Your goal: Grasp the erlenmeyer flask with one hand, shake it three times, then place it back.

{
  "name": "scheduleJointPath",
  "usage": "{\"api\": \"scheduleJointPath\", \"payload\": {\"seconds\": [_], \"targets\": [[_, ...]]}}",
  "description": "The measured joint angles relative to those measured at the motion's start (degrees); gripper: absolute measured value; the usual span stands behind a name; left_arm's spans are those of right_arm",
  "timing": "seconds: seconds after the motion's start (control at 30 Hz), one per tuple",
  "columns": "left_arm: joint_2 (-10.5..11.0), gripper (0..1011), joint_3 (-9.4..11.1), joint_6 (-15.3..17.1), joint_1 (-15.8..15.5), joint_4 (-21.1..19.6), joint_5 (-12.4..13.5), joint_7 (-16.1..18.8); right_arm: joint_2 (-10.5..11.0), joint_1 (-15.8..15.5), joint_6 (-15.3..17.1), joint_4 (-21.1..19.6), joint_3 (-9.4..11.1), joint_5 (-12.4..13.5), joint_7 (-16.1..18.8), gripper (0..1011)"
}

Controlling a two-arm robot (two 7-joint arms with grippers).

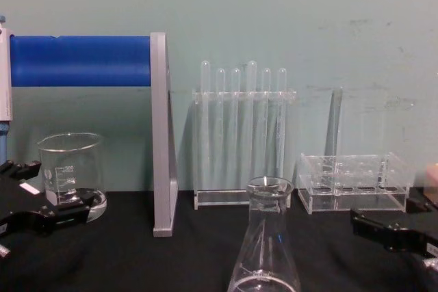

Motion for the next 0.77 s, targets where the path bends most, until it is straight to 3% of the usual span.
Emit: {"api": "scheduleJointPath", "payload": {"seconds": [0.77], "targets": [[0.0, 1001, 0.0, 0.0, 0.0, 0.0, 0.0, 0.0, 0.0, 0.0, 0.0, 0.0, 0.0, 0.0, 0.0, 1000]]}}
